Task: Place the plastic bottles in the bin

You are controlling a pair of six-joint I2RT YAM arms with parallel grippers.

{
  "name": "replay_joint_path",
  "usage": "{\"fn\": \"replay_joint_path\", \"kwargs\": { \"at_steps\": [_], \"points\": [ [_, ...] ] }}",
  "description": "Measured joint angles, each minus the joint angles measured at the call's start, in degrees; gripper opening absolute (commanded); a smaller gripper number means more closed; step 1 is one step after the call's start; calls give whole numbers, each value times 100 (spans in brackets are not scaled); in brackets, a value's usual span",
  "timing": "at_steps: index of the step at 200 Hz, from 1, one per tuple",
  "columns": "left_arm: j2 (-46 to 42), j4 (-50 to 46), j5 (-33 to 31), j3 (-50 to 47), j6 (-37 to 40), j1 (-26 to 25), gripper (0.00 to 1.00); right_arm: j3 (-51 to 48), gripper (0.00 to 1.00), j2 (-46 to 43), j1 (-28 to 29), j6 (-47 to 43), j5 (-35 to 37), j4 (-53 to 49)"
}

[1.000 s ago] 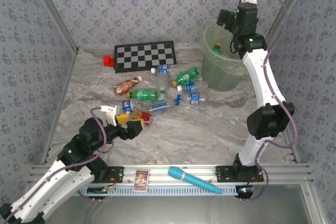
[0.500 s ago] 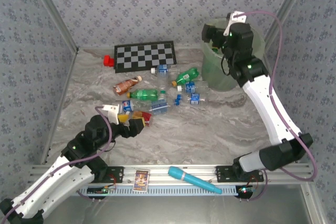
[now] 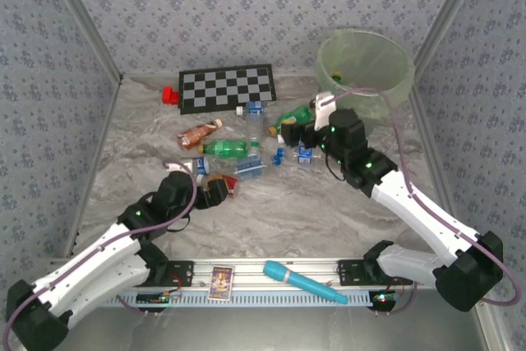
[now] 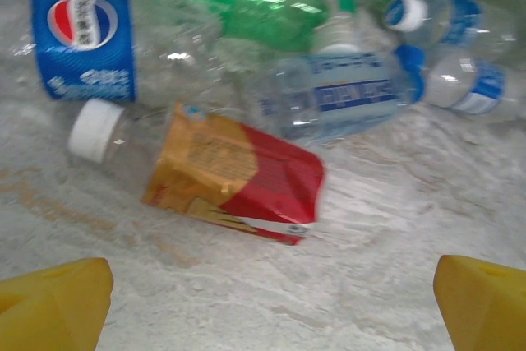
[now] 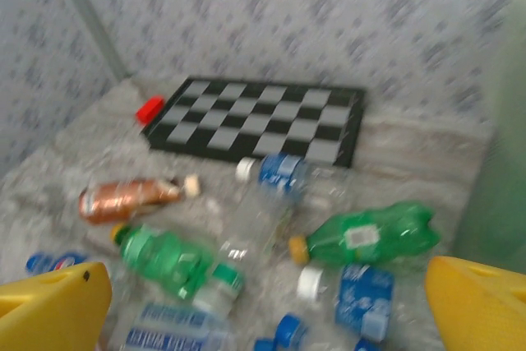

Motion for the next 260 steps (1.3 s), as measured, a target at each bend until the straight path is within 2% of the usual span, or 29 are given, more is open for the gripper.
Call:
{"fn": "replay_joint_path", "kwargs": {
  "at_steps": [28, 49, 122, 167, 260],
  "points": [
    [730, -247, -249, 245, -385, 0, 100, -776, 99, -107, 332, 7, -203, 431],
    [1084, -313, -356, 404, -772, 0, 94, -1259, 100, -256, 503, 0, -299, 857],
    [2098, -251, -417, 623, -1670, 0, 90, -2468, 100, -870, 514, -17, -315, 2006],
    [2894, -109, -476, 1060, -1823, 0, 89, -2601, 100, -909, 476, 61, -319, 2199],
    [3530, 415, -389, 1198, -2199, 133, 88, -2623, 100, -1027, 474, 85, -317, 2260]
  ]
}}
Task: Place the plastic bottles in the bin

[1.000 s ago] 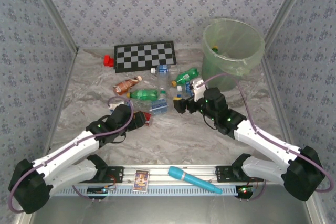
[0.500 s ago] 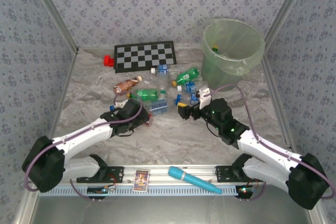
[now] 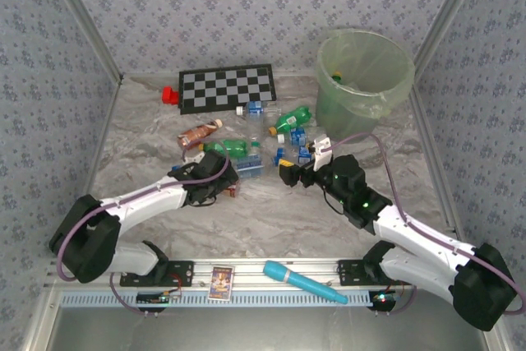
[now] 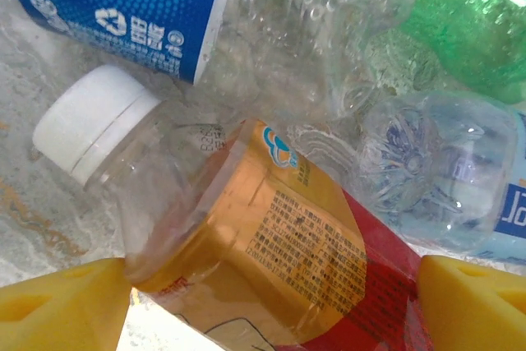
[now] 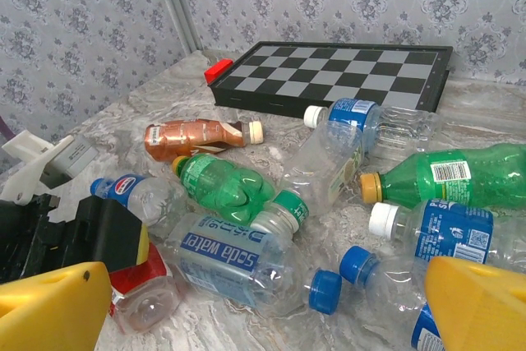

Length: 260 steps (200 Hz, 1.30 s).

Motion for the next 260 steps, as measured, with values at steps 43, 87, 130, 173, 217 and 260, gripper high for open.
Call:
{"fn": "replay_joint_path", "kwargs": {
  "at_steps": [43, 87, 130, 173, 217, 260],
  "points": [
    [-122, -52, 101, -74, -127, 48, 85, -22, 100, -37, 0, 9, 0, 4],
    [-588, -155, 129, -433, -299, 168, 88, -33, 100, -37, 0, 44, 0, 4],
    [-516, -96, 227, -437, -323, 181, 94, -33, 100, -37, -4, 85, -2, 4],
    [4, 50, 516, -339, -365, 127, 95, -35, 99, -37, -11, 85, -2, 4],
    [369, 118, 590, -153, -455, 42, 77, -37, 99, -37, -11, 85, -2, 4],
    [369, 197, 619, -153, -516, -79, 60, -37, 100, -35, -11, 87, -2, 4]
  ]
}}
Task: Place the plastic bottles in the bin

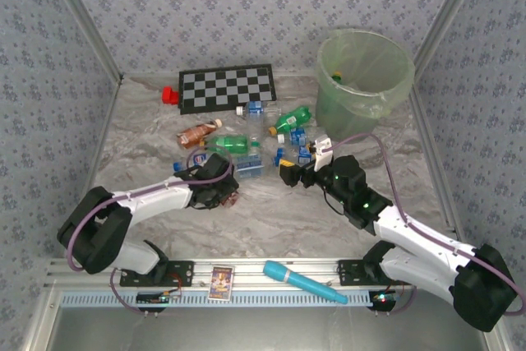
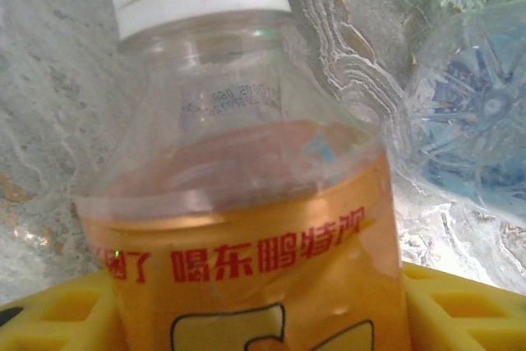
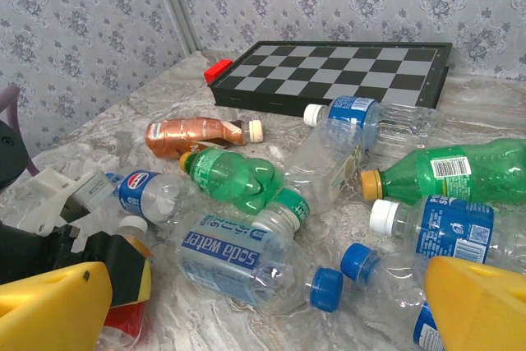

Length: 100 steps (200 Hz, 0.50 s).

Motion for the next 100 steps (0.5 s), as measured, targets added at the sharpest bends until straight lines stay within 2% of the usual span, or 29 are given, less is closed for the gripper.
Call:
{"fn": "replay_joint_path", "kwargs": {
  "at_steps": [22, 60, 100],
  "points": [
    [-251, -66, -63, -4, -11, -57, 59, 0, 100, 0, 0, 0, 0, 0],
    [-1200, -120, -195, -166, 125, -195, 59, 0, 99, 0, -11, 20, -11, 0],
    [-2124, -144, -201, -422, 1025, -337, 59, 76, 100, 0, -87, 365, -50, -140]
  ]
}}
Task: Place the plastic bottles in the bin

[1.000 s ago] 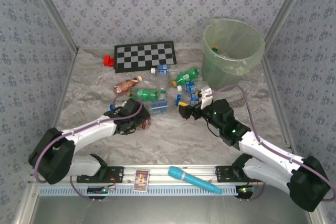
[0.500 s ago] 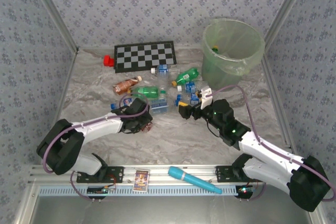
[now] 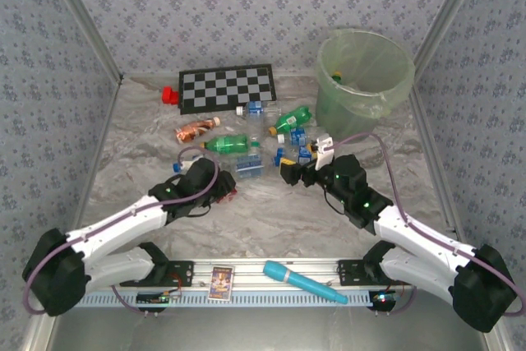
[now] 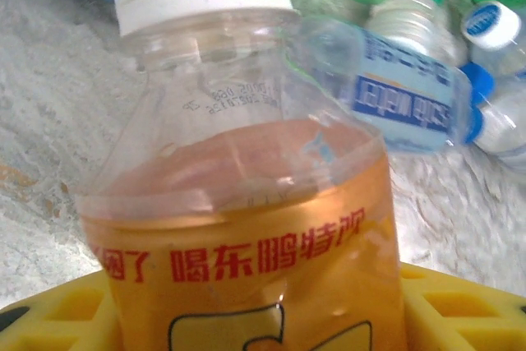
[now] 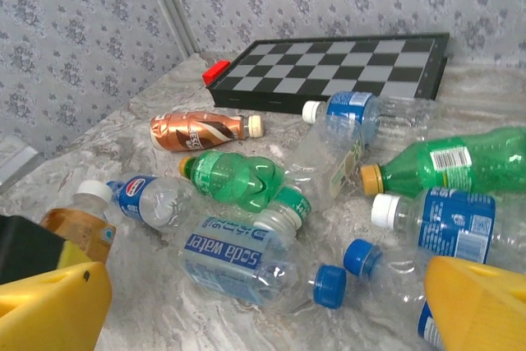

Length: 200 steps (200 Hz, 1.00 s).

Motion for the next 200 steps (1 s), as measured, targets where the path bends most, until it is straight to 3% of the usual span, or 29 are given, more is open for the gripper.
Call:
{"fn": "replay_joint_path", "kwargs": {
  "at_steps": [33, 101, 150, 200],
  "points": [
    [-809, 103, 133, -131, 1106, -96, 59, 529, 100, 37, -201, 603, -374, -348],
    [-2549, 101, 472, -496, 2872, -131, 59, 2367, 72, 1231, 4, 1309, -1843, -1032],
    [-2894, 103, 804, -680, 3222, -131, 59, 4048, 56, 2643, 669, 1224, -2295, -1869],
    [-2905, 105, 938, -680, 3303, -142, 59, 4741, 56, 3593, 975, 1300, -2588, -2334]
  ]
}}
